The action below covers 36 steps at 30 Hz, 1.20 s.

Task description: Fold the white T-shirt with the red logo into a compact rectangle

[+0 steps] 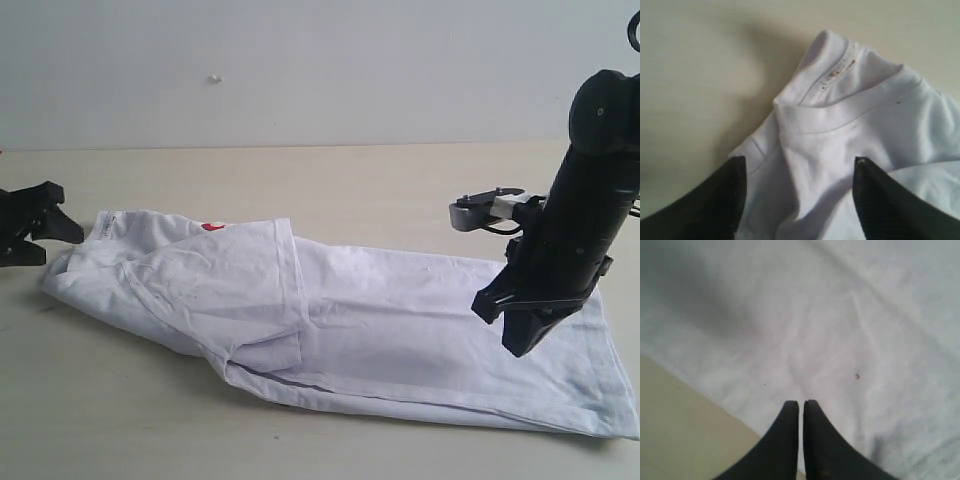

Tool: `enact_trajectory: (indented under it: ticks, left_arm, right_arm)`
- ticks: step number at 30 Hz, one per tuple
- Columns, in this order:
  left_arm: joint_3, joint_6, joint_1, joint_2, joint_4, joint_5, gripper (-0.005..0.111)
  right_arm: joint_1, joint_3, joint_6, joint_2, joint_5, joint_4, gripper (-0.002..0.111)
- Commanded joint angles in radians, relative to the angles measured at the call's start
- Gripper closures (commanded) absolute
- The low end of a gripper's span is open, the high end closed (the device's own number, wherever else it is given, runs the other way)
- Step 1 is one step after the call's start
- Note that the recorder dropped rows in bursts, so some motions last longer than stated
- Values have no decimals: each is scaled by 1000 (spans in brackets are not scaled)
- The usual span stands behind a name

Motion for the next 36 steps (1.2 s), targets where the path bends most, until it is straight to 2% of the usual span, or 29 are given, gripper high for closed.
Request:
enact_trajectory:
  ticks: [1,6,10,12,14,15,19,24,25,27,29,30,36]
  left_arm:
    - [-7,42,2,28,-12,-26,46]
    - [-7,108,2,29,0,-91,46]
    - [-7,148,2,65,-7,-75,46]
    - [-7,194,2,93,-26,-36,46]
    - [-7,296,2,107,-118,26,46]
    - [-13,365,2,119,-183,100,46]
    - [-48,378,-6,168,-195,309,46]
    - [-48,378,-45,172,-191,406,47]
    - [-48,378,-56,172,-191,426,51]
    - [-48,378,-79,172,-180,445,67]
    - [-48,369,-93,172,-176,449,90]
    - [-48,367,-102,172,-170,451,105]
    - [-48,320,-101,164,-125,479,107]
  right_arm:
    - [-1,1,-45,-10,1,31,103]
    - [-1,1,-47,-10,-3,40,103]
    - [-1,1,-47,-10,-3,44,103]
    - [-1,1,-47,-10,-3,46,103]
    - [-1,1,-47,-10,-3,46,103]
    - [-1,1,-47,-10,-3,46,103]
    - [-1,1,-47,-10,-3,46,103]
    - [-1,1,-47,-10,-3,46,103]
    - [-1,1,-47,-10,-3,48,103]
    - [-1,1,-47,-10,-3,48,103]
    - [-1,1,-47,-10,-1,53,103]
    - [-1,1,-47,-10,3,53,103]
    - [-1,1,-47,-10,11,53,103]
